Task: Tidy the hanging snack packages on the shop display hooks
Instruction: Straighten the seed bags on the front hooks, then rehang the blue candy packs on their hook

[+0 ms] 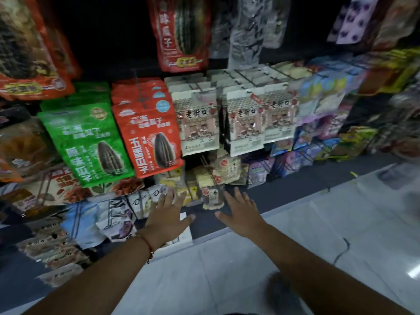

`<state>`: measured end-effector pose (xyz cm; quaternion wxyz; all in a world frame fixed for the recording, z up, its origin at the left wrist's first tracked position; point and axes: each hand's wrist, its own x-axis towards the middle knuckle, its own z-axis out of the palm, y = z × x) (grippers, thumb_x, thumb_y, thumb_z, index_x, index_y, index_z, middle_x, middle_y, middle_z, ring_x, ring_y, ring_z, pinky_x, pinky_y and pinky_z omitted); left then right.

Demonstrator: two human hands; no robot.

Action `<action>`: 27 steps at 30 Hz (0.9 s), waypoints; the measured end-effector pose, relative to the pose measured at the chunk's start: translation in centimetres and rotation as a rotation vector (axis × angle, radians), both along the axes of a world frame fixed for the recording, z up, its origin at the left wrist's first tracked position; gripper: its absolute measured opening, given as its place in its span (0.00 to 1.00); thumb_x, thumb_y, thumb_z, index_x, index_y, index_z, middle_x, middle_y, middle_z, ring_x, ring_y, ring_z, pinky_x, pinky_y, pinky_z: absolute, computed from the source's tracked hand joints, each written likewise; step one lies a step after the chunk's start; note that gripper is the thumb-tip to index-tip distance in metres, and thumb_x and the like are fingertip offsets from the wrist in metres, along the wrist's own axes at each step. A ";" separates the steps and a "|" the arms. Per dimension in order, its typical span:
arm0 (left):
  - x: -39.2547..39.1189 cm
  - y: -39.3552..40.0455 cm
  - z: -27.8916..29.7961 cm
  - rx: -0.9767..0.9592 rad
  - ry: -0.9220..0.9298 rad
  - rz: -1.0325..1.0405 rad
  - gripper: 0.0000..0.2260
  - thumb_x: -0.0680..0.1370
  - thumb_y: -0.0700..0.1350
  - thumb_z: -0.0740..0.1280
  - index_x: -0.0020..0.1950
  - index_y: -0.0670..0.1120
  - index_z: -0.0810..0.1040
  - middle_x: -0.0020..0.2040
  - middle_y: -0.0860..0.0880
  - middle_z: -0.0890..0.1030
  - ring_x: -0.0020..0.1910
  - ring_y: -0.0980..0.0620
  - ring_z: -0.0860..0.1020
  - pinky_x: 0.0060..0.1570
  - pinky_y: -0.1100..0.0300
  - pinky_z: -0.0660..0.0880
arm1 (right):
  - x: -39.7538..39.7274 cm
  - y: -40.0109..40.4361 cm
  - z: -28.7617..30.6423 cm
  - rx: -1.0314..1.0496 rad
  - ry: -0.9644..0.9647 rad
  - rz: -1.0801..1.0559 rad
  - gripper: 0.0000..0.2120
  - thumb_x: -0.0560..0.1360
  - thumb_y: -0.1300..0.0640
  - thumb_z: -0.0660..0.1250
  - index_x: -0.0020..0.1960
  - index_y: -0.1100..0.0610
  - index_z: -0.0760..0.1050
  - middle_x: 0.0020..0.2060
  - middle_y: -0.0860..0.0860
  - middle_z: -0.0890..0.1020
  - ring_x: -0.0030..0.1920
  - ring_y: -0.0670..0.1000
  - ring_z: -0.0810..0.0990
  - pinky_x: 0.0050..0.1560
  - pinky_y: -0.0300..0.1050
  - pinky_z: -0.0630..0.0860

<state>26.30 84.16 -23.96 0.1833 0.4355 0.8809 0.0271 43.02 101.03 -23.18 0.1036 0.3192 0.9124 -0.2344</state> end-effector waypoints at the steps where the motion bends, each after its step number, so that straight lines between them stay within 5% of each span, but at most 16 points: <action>1: 1.0 1.8 0.2 0.016 -0.006 -0.006 0.37 0.80 0.68 0.55 0.82 0.57 0.42 0.82 0.44 0.37 0.81 0.39 0.42 0.77 0.40 0.48 | 1.2 1.6 0.1 0.009 -0.008 -0.004 0.37 0.79 0.34 0.56 0.81 0.46 0.47 0.81 0.53 0.42 0.80 0.61 0.43 0.78 0.60 0.46; 13: 8.3 18.1 -0.3 0.016 0.032 -0.203 0.36 0.79 0.69 0.54 0.82 0.58 0.42 0.82 0.45 0.39 0.81 0.39 0.46 0.77 0.43 0.50 | 10.1 13.7 0.0 0.023 -0.061 -0.166 0.37 0.80 0.35 0.55 0.82 0.48 0.46 0.81 0.55 0.42 0.80 0.61 0.43 0.78 0.59 0.46; 27: 4.6 34.1 -2.4 -0.009 -0.031 -0.497 0.36 0.81 0.65 0.57 0.82 0.56 0.41 0.82 0.43 0.40 0.81 0.39 0.44 0.76 0.40 0.53 | 9.4 25.1 -1.3 0.028 -0.109 -0.391 0.39 0.79 0.35 0.58 0.82 0.48 0.43 0.81 0.56 0.42 0.80 0.62 0.44 0.78 0.59 0.48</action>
